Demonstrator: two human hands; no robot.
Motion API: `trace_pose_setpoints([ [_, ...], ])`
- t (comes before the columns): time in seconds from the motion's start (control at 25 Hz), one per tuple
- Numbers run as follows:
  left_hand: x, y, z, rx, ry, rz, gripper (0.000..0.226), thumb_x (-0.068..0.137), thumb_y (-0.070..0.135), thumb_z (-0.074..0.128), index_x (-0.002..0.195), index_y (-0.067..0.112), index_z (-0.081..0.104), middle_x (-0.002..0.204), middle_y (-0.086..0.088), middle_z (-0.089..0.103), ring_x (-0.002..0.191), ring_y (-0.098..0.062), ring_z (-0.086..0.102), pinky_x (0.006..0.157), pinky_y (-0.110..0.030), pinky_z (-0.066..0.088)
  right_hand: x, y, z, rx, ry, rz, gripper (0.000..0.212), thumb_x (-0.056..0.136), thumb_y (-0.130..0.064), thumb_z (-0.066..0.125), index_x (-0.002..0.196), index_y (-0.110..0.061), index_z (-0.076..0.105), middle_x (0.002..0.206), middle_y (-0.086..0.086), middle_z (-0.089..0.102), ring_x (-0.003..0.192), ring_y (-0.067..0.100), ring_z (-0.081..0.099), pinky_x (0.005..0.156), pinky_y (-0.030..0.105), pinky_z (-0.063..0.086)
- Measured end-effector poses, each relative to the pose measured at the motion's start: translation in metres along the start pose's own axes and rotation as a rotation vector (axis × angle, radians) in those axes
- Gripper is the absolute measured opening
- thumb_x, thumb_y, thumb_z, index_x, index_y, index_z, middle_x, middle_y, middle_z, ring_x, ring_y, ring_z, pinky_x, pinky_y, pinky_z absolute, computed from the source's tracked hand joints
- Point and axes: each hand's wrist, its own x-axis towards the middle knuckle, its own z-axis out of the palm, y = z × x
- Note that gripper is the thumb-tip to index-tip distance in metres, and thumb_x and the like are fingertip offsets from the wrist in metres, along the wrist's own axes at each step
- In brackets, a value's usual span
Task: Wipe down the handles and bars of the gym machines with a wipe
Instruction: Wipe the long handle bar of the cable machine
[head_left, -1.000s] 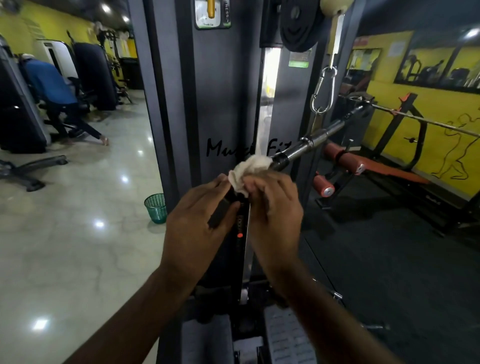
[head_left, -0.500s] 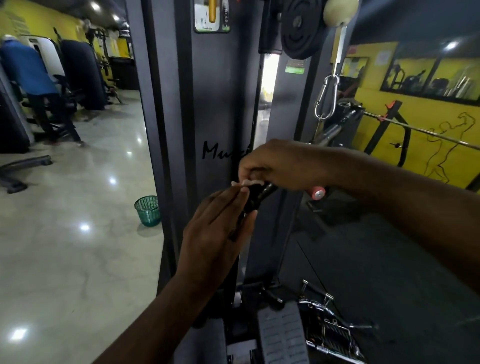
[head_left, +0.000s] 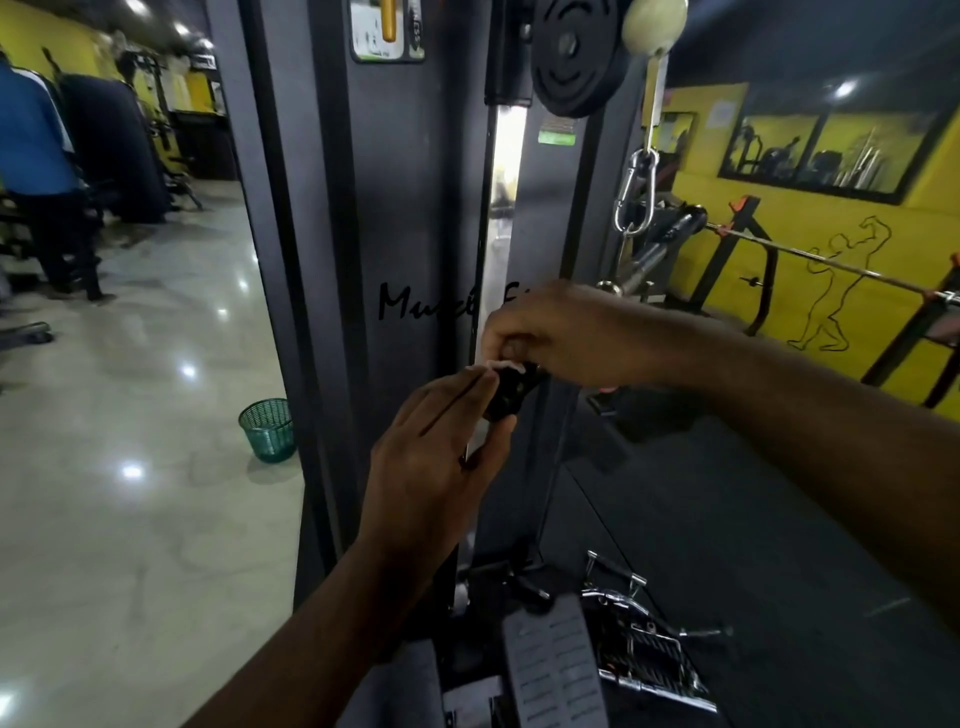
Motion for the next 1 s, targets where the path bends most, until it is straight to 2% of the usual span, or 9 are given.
trace_pose_setpoints([
  [0.16,0.001,0.004,0.003,-0.024,-0.036,-0.042,0.038,0.087,0.025,0.068,0.118,0.003,0.066,0.118,-0.01,0.067,0.111,-0.012,0.055,0.103,-0.003,0.028,-0.006,0.009,0.001,-0.122,0.1,0.137,0.019,0.095,-0.011,0.054,0.096,-0.024,0.068,0.091,-0.011,0.063,0.088,0.008,0.062,0.076,0.023,0.046],
  [0.28,0.001,0.006,0.006,-0.036,-0.014,-0.038,0.037,0.088,0.025,0.068,0.118,0.003,0.066,0.117,-0.009,0.067,0.111,-0.01,0.055,0.102,-0.004,0.029,-0.014,0.009,0.008,0.004,0.154,0.153,0.022,0.095,-0.011,0.053,0.095,-0.024,0.07,0.094,-0.011,0.067,0.088,0.003,0.061,0.078,0.02,0.048],
  [0.44,0.005,0.008,0.01,-0.011,-0.012,-0.03,0.038,0.084,0.022,0.073,0.116,0.003,0.067,0.115,-0.009,0.068,0.108,-0.01,0.057,0.101,-0.004,0.032,-0.032,0.022,0.043,0.092,0.622,0.411,0.019,0.094,-0.004,0.057,0.102,-0.016,0.069,0.105,-0.003,0.065,0.094,0.011,0.062,0.081,0.022,0.049],
  [0.52,0.007,0.008,0.013,-0.012,0.013,-0.028,0.037,0.082,0.019,0.075,0.114,0.002,0.068,0.113,-0.01,0.069,0.107,-0.011,0.058,0.1,-0.005,0.034,-0.035,0.014,0.073,0.442,0.906,0.495,0.018,0.091,-0.004,0.062,0.105,-0.014,0.067,0.106,-0.004,0.066,0.094,0.01,0.065,0.083,0.029,0.056],
  [0.6,0.007,0.007,0.015,-0.007,0.026,-0.028,0.035,0.084,0.019,0.074,0.113,0.001,0.068,0.113,-0.01,0.069,0.106,-0.012,0.059,0.1,-0.005,0.035,-0.03,-0.013,0.098,1.171,1.136,0.586,0.015,0.091,-0.005,0.063,0.105,-0.011,0.064,0.102,-0.002,0.067,0.094,0.012,0.067,0.087,0.036,0.058],
  [0.72,0.01,0.006,0.014,0.006,0.009,-0.015,0.034,0.087,0.023,0.069,0.113,0.002,0.068,0.113,-0.01,0.069,0.107,-0.011,0.058,0.101,-0.004,0.033,-0.015,-0.027,0.105,2.19,1.205,0.565,0.007,0.095,-0.006,0.057,0.098,-0.008,0.063,0.085,0.005,0.068,0.076,0.013,0.067,0.081,0.027,0.057],
  [0.8,0.012,0.008,0.014,0.024,-0.004,-0.012,0.036,0.084,0.023,0.071,0.113,0.001,0.068,0.112,-0.011,0.07,0.106,-0.013,0.059,0.101,-0.006,0.033,-0.01,-0.027,0.104,2.458,1.194,0.473,0.008,0.098,-0.007,0.053,0.1,-0.005,0.061,0.075,0.005,0.063,0.062,0.009,0.063,0.07,0.022,0.057],
  [0.88,0.01,0.01,0.012,0.046,0.001,-0.016,0.038,0.082,0.022,0.073,0.113,0.001,0.068,0.112,-0.011,0.07,0.105,-0.016,0.062,0.1,-0.012,0.035,-0.009,-0.038,0.108,2.516,1.143,0.419,0.019,0.101,-0.011,0.049,0.113,0.0,0.06,0.081,0.007,0.064,0.064,0.01,0.065,0.065,0.022,0.057],
  [1.0,0.012,0.008,0.01,0.035,0.016,-0.011,0.037,0.083,0.02,0.074,0.113,0.001,0.069,0.113,-0.012,0.07,0.104,-0.018,0.064,0.097,-0.017,0.04,-0.009,-0.045,0.109,2.42,1.081,0.447,0.037,0.102,-0.016,0.048,0.135,0.001,0.052,0.104,0.013,0.066,0.099,0.02,0.066,0.097,0.033,0.053],
])
